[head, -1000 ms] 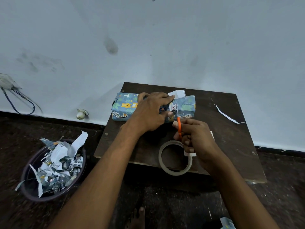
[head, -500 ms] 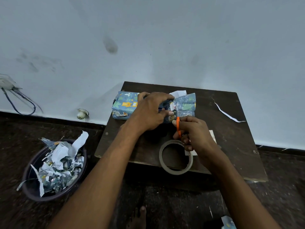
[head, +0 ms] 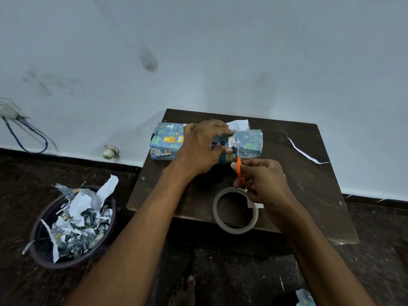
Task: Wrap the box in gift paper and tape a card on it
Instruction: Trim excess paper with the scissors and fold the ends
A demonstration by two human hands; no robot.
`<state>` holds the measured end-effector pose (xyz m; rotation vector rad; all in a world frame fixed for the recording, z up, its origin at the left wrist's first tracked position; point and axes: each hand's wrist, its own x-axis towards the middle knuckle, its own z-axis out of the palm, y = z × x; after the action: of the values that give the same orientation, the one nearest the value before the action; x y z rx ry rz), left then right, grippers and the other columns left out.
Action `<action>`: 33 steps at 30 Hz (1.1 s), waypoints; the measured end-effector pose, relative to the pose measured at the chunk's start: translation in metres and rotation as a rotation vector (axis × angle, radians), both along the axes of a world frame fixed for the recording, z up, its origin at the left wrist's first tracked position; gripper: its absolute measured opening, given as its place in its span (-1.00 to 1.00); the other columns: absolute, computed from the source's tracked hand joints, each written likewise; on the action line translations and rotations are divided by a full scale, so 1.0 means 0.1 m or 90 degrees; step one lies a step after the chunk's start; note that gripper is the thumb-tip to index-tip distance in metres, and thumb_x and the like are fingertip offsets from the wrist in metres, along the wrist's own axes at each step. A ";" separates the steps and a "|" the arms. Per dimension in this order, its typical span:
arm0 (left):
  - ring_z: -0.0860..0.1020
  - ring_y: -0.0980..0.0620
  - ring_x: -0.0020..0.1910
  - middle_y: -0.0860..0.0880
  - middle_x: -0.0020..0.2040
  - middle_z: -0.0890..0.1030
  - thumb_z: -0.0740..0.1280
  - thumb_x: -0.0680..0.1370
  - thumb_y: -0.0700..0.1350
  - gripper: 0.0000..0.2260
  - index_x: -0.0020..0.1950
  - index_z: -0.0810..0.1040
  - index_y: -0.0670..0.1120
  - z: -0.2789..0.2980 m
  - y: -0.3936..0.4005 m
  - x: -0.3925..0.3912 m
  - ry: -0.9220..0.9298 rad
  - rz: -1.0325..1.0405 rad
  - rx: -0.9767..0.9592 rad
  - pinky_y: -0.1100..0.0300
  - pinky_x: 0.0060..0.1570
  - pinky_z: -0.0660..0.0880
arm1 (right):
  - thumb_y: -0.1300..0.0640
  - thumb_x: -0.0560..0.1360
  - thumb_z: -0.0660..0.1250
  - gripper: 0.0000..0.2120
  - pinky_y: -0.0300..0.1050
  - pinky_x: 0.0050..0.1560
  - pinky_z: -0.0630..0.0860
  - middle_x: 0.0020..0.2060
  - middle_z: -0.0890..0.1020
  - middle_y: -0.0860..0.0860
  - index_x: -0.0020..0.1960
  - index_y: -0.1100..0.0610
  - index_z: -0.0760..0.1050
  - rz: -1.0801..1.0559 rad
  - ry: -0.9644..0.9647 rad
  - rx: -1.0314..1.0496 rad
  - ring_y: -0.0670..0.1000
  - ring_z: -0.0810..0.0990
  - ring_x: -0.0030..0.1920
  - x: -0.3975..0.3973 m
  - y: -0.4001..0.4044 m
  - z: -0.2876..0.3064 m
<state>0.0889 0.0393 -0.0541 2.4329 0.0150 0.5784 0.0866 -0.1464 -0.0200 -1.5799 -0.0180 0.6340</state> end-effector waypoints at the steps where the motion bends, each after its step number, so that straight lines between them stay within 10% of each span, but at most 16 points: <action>1: 0.53 0.08 0.21 0.09 0.17 0.60 0.55 0.35 -0.03 -0.63 0.15 0.68 0.04 0.00 0.00 -0.01 -0.015 0.005 -0.006 -0.13 0.28 0.32 | 0.28 0.57 0.40 -0.90 -0.31 -0.64 0.21 -0.36 0.54 0.22 -0.08 0.32 0.63 -0.003 -0.004 -0.005 -0.14 0.31 -0.66 0.00 0.01 -0.02; 9: 0.56 0.02 -0.19 0.00 -0.20 0.65 0.55 0.31 -0.23 -0.86 -0.17 0.69 -0.13 0.00 -0.05 -0.03 -0.133 0.015 -0.022 0.02 -0.17 0.52 | 0.26 0.59 0.38 -0.91 -0.31 -0.61 0.15 -0.44 0.54 0.13 -0.08 0.22 0.63 0.000 0.004 0.006 -0.08 0.25 -0.60 -0.01 0.06 -0.06; 33: 0.49 -0.04 -0.24 -0.07 -0.27 0.56 0.35 0.27 -0.47 -0.78 -0.29 0.67 -0.18 -0.06 -0.15 -0.09 -0.152 -0.033 -0.021 0.09 -0.29 0.40 | 0.17 0.50 0.39 -0.83 -0.28 -0.61 0.17 -0.43 0.58 0.19 -0.09 0.29 0.65 -0.025 0.045 -0.025 -0.11 0.26 -0.58 0.11 0.07 0.00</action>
<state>0.0797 0.0248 -0.0599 2.3111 -0.1365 0.8333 0.0974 -0.1395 -0.0205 -1.5916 0.0777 0.6623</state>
